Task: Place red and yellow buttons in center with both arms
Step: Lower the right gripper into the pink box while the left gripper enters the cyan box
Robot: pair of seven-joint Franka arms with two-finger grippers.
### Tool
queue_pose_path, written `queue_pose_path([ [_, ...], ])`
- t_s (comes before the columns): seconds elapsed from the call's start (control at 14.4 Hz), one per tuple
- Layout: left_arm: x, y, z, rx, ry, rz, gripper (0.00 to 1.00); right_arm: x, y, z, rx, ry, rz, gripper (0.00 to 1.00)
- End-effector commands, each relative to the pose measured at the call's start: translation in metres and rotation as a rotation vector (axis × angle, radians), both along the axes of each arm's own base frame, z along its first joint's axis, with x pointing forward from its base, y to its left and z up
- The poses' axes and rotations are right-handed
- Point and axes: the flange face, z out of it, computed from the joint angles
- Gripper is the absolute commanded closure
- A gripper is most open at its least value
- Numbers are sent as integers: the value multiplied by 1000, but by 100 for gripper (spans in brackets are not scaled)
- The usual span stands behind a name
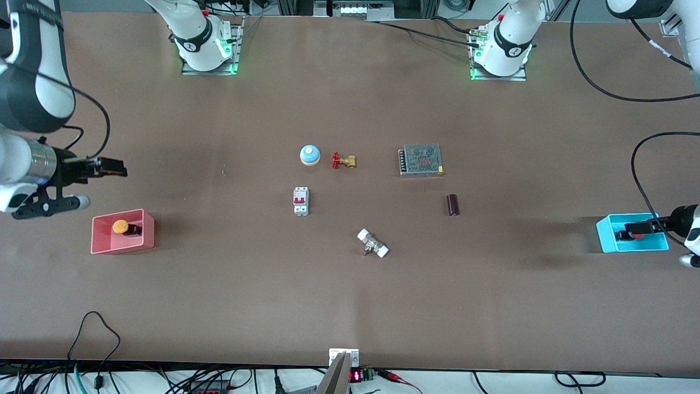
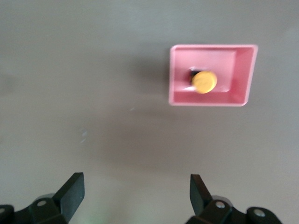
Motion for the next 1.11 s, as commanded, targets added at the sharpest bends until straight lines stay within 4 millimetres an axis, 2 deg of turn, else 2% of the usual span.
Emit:
queue_pose_path([
  [0.0, 4, 21, -5, 2, -38, -76, 0, 13, -39, -28, -20, -29, 49, 0],
  [0.21, 0, 30, -23, -12, -30, -121, 0, 28, -58, -62, -39, -83, 43, 0],
  [0.42, 0, 38, -38, -14, -47, -144, 0, 41, -66, -101, -41, -125, 42, 0],
  [0.55, -1, 42, -49, -19, -49, -155, 0, 47, -68, -119, -53, -154, 50, 0],
  [0.9, -1, 46, -53, -23, -58, -148, 0, 38, -72, -163, -70, -217, 61, 0],
  [1.04, -3, 45, -63, -45, -52, -141, 2, 37, -62, -173, -65, -235, 66, 0],
])
